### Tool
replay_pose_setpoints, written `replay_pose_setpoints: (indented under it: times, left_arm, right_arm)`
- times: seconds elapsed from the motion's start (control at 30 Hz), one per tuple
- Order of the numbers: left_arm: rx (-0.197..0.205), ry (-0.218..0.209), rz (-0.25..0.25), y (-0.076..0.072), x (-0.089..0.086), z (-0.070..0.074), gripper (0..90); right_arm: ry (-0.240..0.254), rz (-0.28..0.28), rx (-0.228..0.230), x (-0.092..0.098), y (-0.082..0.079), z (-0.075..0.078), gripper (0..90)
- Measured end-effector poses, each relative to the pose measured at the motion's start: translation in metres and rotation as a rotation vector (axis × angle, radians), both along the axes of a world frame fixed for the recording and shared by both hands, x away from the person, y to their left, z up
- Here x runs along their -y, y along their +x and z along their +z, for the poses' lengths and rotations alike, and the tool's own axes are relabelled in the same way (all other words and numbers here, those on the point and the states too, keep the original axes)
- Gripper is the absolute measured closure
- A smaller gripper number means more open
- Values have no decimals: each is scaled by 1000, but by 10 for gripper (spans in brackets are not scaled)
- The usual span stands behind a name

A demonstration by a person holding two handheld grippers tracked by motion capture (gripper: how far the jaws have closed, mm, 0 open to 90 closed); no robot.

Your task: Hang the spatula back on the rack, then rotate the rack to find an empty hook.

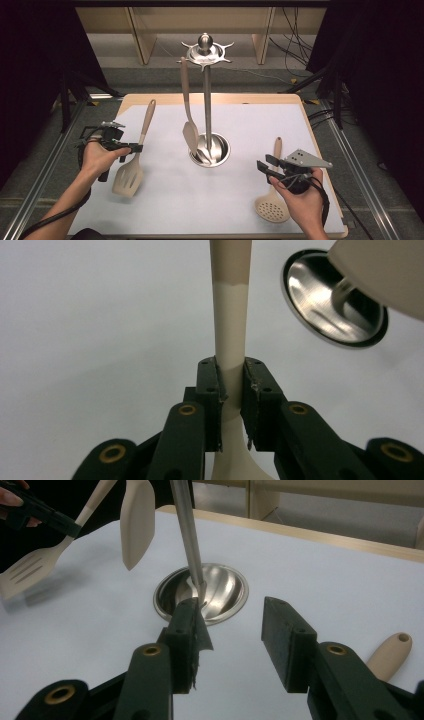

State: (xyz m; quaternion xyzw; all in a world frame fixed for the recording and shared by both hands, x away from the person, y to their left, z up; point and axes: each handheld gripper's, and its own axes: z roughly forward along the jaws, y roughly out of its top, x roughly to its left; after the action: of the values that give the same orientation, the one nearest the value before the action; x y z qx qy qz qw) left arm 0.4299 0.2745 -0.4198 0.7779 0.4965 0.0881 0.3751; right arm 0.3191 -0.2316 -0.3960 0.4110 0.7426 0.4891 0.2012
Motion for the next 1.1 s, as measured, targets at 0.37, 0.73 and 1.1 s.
replay_pose_setpoints:
  times: [0.37,0.73,1.1]
  left_arm:
    - [152,-104,23,-14,1,12,785]
    - [220,-137,20,-22,3,21,785]
    - [280,-151,3,-31,11,32,784]
  right_arm:
    - [-5,2,5,0,0,0,597]
    - [20,-6,-23,-2,-1,1,597]
    - [11,8,25,-2,-3,6,594]
